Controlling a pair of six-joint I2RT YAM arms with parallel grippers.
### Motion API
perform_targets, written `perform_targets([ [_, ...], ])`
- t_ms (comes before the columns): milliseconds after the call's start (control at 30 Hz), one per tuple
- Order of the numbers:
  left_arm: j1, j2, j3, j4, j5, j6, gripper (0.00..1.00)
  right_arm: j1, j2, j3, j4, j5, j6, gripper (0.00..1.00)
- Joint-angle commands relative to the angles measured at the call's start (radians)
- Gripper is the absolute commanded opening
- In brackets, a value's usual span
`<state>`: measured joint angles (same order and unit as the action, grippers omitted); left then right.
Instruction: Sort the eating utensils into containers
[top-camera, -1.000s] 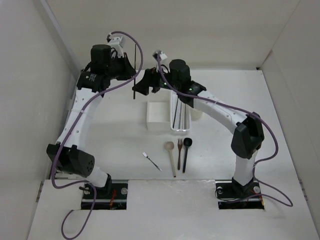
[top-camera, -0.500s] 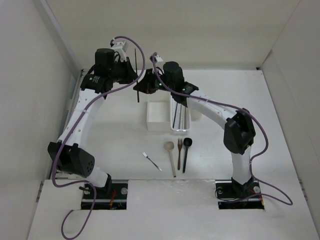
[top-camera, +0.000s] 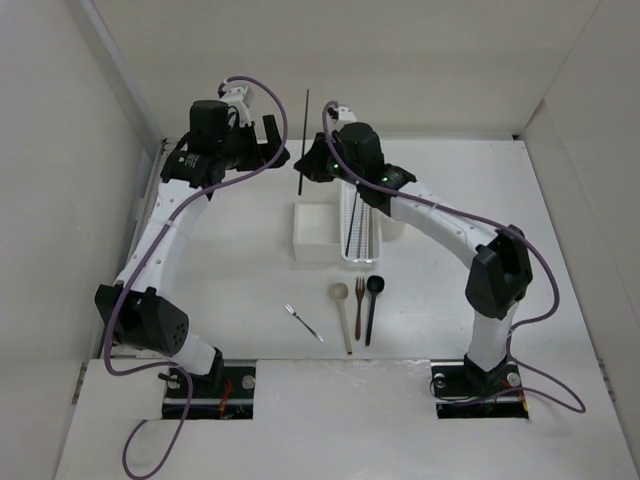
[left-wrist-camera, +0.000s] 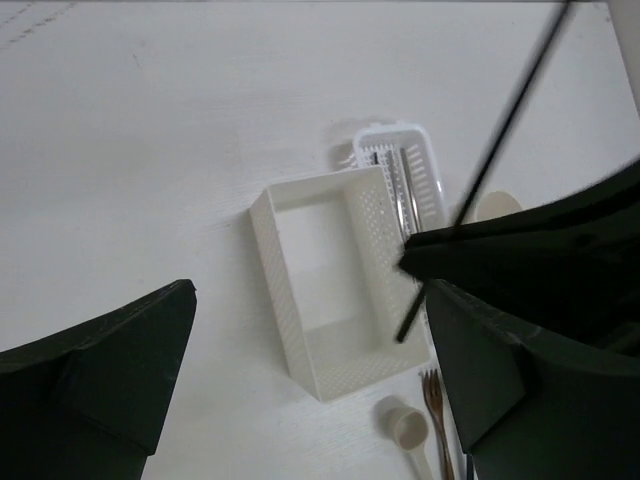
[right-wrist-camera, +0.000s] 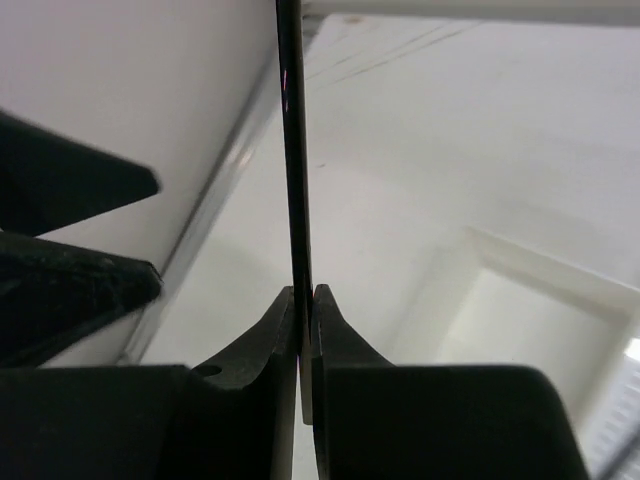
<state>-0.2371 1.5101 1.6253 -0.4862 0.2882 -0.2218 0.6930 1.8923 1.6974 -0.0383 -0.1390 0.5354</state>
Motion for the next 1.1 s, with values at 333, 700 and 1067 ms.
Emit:
perform_targets([
  [333, 0.071, -0.011, -0.082, 0.003, -0.225, 0.081, 1.0, -0.043, -0.162, -0.152, -0.413, 0.516, -0.115, 0.0],
  [700, 0.071, -0.041, -0.136, 0.003, -0.225, 0.081, 1.0, -0.09, -0.061, -0.246, -0.405, 0.406, -0.078, 0.0],
  [1067, 0.071, -0.05, -0.145, 0.012, -0.205, 0.081, 1.0, -0.119, 0.025, -0.254, -0.382, 0.337, -0.032, 0.0],
])
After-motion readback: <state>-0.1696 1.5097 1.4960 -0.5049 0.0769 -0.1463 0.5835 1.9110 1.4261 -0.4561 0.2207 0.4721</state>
